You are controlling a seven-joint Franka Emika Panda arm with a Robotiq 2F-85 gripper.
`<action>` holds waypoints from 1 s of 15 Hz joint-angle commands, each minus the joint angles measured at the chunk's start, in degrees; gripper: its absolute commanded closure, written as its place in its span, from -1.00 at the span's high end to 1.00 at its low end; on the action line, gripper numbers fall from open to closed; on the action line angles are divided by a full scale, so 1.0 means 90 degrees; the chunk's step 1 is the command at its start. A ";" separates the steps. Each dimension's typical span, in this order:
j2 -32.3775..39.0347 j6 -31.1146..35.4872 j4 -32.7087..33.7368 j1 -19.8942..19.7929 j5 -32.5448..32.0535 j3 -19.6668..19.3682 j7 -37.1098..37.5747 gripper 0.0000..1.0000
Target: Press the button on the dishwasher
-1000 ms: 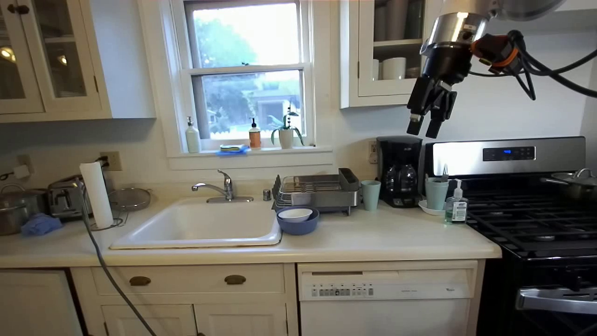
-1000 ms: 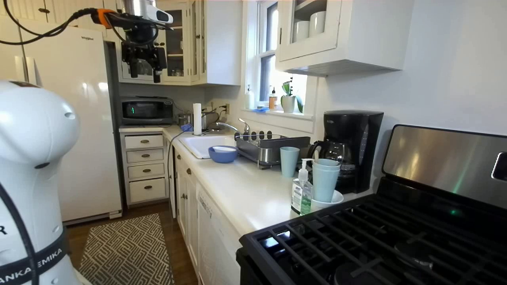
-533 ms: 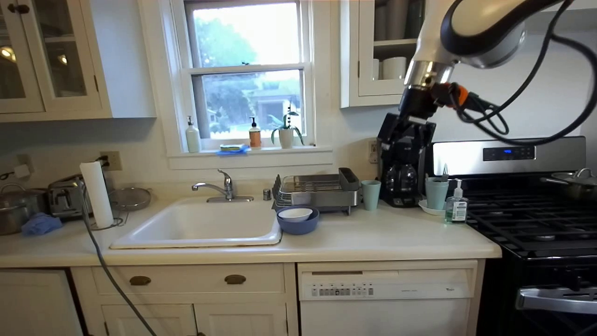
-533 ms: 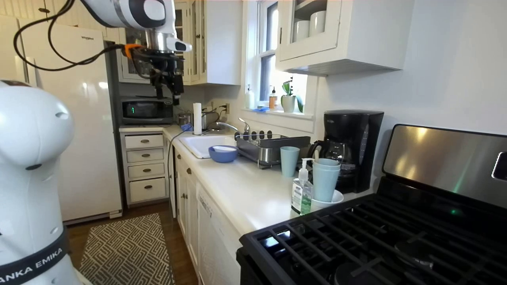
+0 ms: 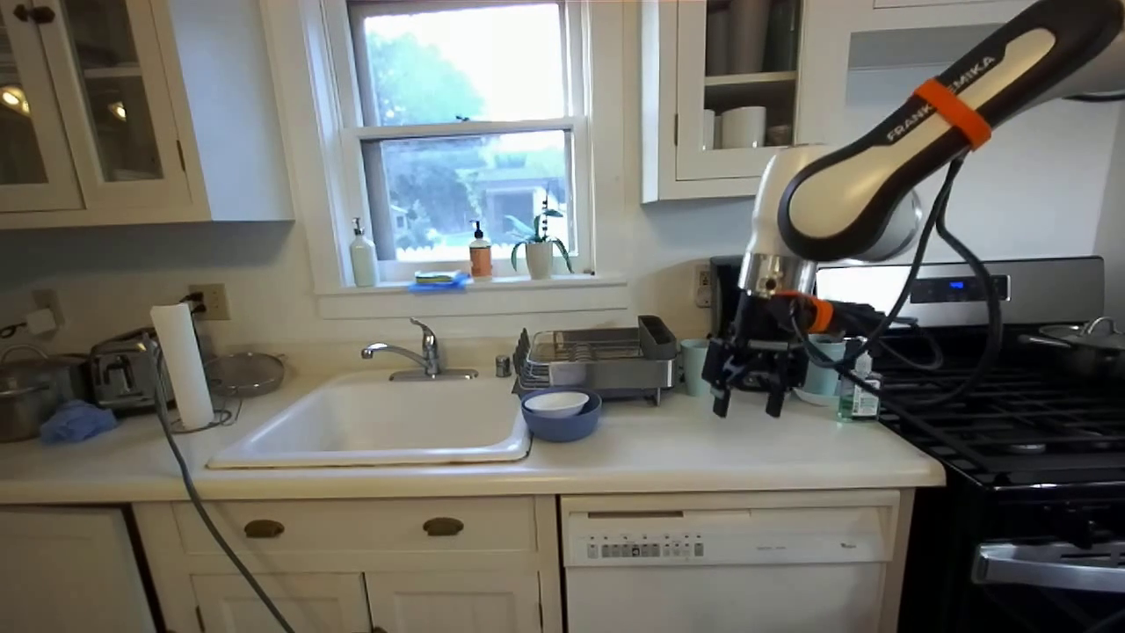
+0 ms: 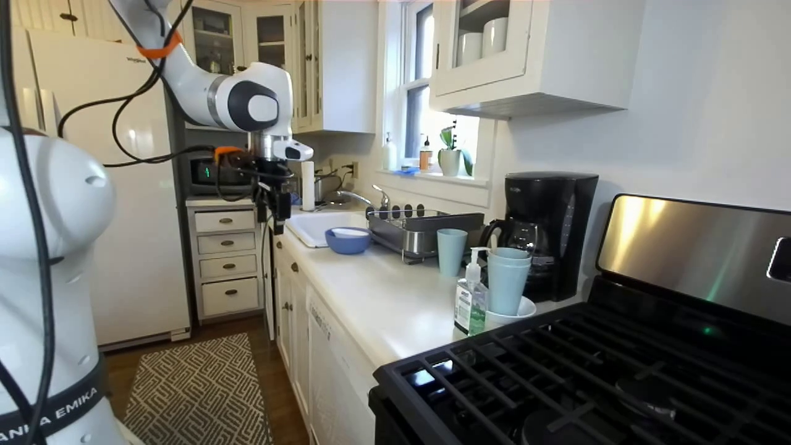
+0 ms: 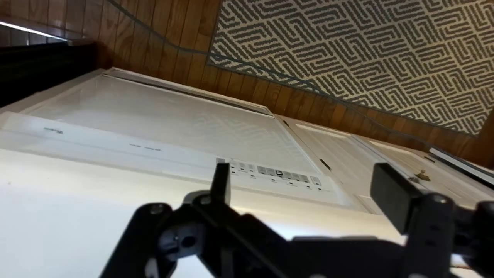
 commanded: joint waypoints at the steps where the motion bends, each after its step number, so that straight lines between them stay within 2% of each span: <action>1: 0.0500 0.0632 -0.0276 0.0103 0.0087 0.0062 0.0428 0.24; 8: 0.1742 0.2713 -0.0646 0.0361 -0.0230 0.0151 0.1276 -0.78; 10: 0.2149 0.3239 -0.0692 0.0523 -0.0268 0.0071 0.1515 -1.00; 14: 0.3037 0.4067 -0.0596 0.0975 -0.0177 -0.0274 0.1882 -1.00; 15: 0.3254 0.4215 -0.0513 0.0979 0.0068 -0.0222 0.1762 -1.00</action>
